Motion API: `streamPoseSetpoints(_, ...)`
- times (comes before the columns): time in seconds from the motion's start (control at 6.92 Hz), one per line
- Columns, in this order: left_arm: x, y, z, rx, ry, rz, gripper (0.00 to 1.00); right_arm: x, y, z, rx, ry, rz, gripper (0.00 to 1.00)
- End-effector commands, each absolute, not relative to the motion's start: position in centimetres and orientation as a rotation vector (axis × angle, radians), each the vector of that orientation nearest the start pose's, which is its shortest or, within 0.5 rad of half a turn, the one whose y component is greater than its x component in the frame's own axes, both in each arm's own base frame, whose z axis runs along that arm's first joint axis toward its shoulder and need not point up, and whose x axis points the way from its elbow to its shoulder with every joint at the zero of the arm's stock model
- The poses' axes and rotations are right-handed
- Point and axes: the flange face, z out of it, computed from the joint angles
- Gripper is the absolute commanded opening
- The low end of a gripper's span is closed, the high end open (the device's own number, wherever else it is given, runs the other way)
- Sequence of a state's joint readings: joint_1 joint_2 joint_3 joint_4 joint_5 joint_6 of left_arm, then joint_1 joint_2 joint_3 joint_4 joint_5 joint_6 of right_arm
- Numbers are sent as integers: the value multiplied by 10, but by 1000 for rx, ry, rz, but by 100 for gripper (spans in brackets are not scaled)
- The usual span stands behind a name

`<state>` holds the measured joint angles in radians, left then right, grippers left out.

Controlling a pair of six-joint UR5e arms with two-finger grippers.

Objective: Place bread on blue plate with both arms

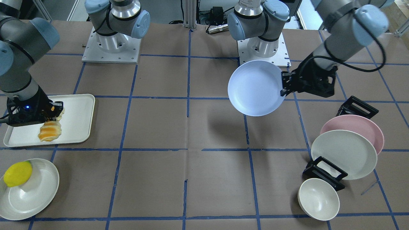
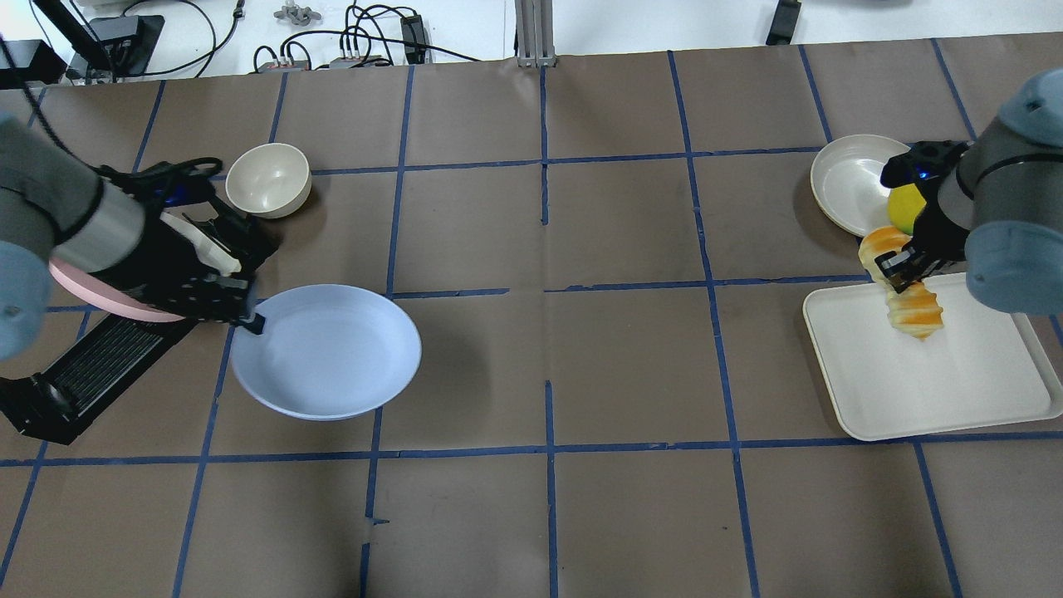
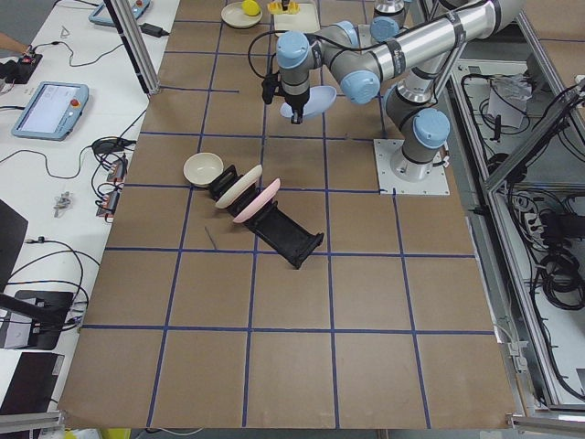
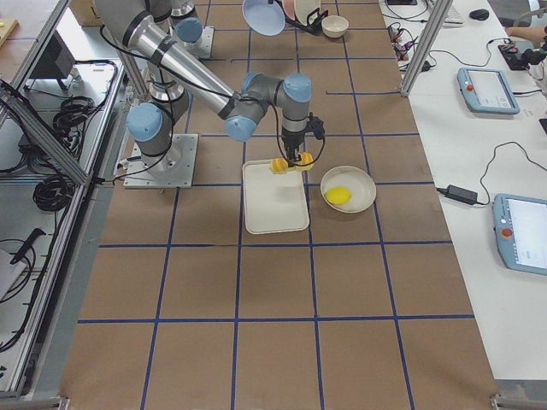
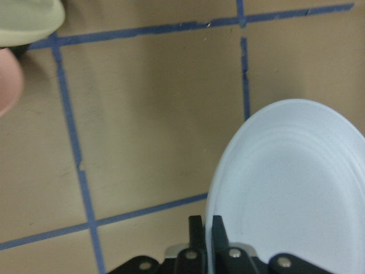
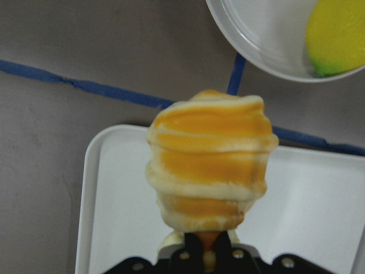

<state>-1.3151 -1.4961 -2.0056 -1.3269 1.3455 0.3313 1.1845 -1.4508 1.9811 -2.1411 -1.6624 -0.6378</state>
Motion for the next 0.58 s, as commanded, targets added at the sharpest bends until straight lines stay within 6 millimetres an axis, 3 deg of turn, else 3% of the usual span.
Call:
streamPoseSetpoints(0.0, -169, -481, 260, -82, 3401, -22, 1, -39, -533, 350, -399, 3223, -24, 8)
streamPoseSetpoints(0.14, -230, -488, 230, -127, 3408, -123, 1, -9, -543, 374, -323, 3225, -8, 8)
streamPoseSetpoints(0.29, -264, -502, 201, -185, 3409, -135, 1, 27, -545, 391, -223, 3223, 26, 8)
streamPoseSetpoints(0.43, -284, -520, 197, -266, 3396, -160, 1, 69, -542, 396, -162, 3225, 27, 8)
